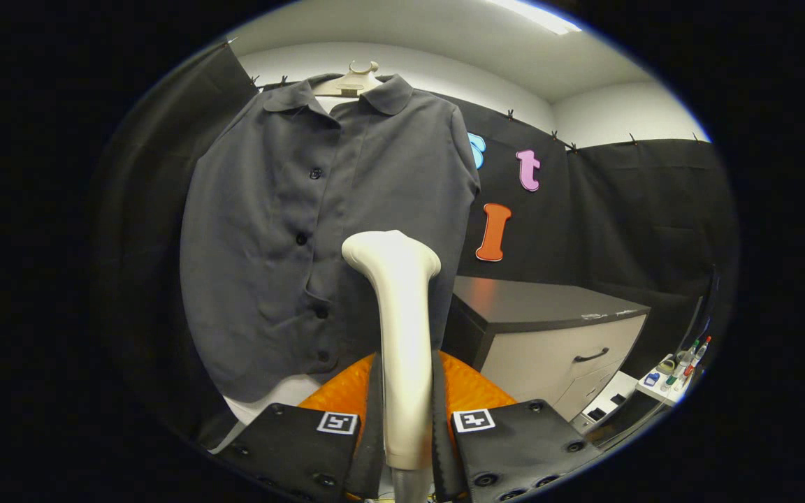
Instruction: Iron the clothes twice with a garment steamer, once on the left side and once on the right side.
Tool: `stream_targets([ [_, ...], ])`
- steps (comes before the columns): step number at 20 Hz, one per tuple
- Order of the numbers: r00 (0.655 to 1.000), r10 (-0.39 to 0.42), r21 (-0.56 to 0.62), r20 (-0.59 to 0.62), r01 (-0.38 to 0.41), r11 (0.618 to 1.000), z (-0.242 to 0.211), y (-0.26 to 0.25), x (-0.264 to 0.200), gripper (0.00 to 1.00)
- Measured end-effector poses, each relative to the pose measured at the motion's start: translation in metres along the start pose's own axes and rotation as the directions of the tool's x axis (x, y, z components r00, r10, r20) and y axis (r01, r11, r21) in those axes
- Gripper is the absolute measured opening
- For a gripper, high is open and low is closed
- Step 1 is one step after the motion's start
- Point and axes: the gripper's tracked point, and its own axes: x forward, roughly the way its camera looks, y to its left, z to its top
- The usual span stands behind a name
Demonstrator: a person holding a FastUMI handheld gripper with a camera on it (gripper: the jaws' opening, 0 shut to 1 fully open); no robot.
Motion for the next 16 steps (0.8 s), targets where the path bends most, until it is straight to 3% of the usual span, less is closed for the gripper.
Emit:
stream_targets([
  [16,0.978,0.011,-0.081,-0.207,-0.029,0.996,-0.103,0.016,-0.031,0.36],
])
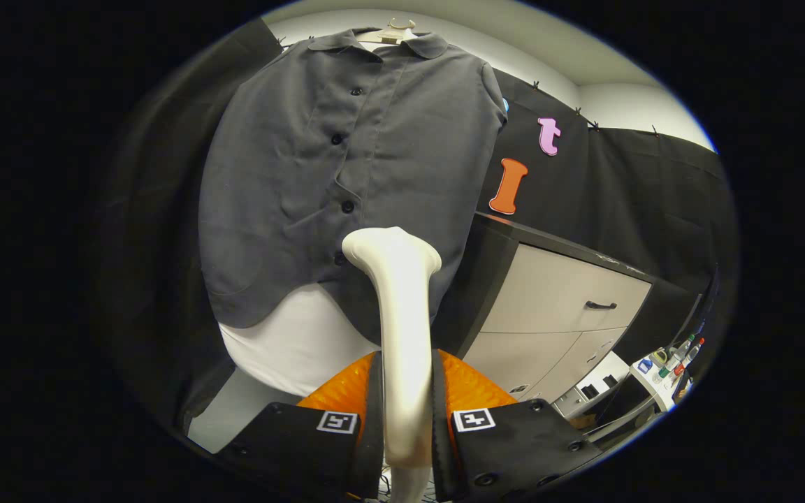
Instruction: Iron the clothes twice with a garment steamer, once on the left side and once on the right side.
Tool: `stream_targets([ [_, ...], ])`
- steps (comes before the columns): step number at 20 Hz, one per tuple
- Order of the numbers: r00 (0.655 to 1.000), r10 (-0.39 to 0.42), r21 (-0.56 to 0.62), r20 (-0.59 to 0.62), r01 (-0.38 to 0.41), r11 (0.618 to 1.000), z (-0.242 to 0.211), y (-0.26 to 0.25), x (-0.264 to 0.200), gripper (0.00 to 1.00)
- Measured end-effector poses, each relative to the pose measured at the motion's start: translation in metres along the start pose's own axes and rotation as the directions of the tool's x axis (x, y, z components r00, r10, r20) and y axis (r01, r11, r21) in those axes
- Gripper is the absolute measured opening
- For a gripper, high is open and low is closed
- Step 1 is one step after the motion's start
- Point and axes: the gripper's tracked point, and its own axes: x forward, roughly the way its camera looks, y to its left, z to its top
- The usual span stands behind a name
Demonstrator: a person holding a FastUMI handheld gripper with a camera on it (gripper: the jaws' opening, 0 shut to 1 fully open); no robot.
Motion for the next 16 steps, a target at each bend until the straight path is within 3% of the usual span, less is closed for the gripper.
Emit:
stream_targets([
  [8,0.999,-0.050,0.014,0.020,0.050,0.999,0.013,-0.017,-0.013,0.36],
  [16,0.969,-0.128,0.005,0.213,0.130,0.991,0.104,-0.043,-0.063,0.36],
])
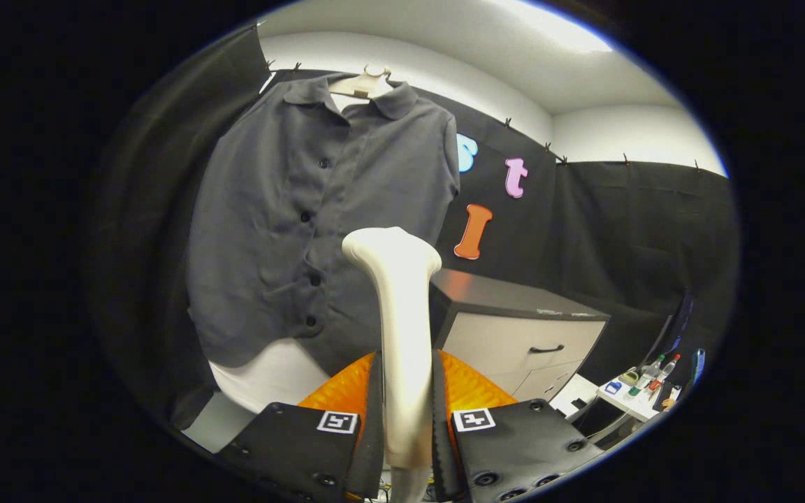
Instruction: Iron the clothes twice with a garment steamer, once on the left side and once on the right side.
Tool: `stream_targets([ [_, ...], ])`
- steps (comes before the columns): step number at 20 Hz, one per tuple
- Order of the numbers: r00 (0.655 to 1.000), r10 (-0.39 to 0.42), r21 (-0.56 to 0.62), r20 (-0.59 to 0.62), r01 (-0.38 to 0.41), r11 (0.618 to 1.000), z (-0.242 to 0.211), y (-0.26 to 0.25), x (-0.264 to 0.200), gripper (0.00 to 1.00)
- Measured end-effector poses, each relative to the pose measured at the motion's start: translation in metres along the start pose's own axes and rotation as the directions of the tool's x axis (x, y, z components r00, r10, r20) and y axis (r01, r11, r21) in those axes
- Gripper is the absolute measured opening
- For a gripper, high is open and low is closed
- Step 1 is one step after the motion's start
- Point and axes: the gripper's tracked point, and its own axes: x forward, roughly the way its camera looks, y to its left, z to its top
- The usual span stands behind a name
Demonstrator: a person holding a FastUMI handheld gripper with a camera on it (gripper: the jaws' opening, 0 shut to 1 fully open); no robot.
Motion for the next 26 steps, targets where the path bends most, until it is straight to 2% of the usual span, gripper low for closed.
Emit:
stream_targets([
  [4,0.995,-0.023,0.000,0.098,0.023,1.000,0.043,-0.006,-0.017,0.36],
  [8,0.984,-0.006,0.002,0.179,0.006,1.000,0.082,0.005,-0.028,0.36],
  [16,0.944,0.095,0.015,0.317,-0.106,0.994,0.154,0.055,-0.028,0.36],
  [26,0.909,0.204,-0.013,0.364,-0.215,0.977,0.196,0.110,-0.004,0.36],
])
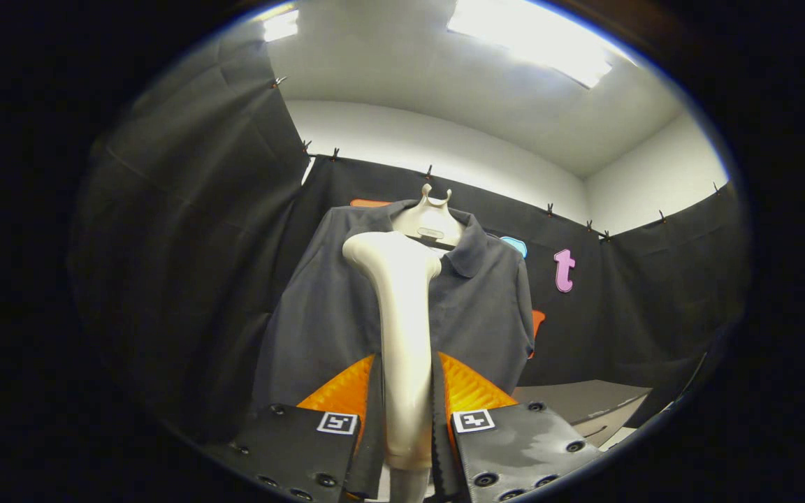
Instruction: Iron the clothes twice with a garment steamer, once on the left side and once on the right side.
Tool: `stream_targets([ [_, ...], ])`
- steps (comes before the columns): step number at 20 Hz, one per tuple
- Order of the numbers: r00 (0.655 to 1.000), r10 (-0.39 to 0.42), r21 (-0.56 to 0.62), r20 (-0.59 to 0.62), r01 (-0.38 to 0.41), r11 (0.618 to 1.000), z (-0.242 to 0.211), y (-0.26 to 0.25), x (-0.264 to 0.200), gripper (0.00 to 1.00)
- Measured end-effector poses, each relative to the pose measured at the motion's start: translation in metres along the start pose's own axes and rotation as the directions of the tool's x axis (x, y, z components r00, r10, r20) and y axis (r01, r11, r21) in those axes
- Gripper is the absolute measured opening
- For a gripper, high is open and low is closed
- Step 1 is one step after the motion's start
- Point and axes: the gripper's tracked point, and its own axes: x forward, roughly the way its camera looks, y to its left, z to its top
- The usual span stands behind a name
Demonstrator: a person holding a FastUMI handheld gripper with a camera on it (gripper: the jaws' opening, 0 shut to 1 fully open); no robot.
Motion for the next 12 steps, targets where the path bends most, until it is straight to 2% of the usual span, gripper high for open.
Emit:
stream_targets([
  [5,0.999,0.038,0.002,-0.010,-0.038,0.999,-0.004,0.015,0.024,0.36],
  [12,0.994,0.097,-0.006,-0.052,-0.098,0.995,-0.033,0.037,0.042,0.36],
])
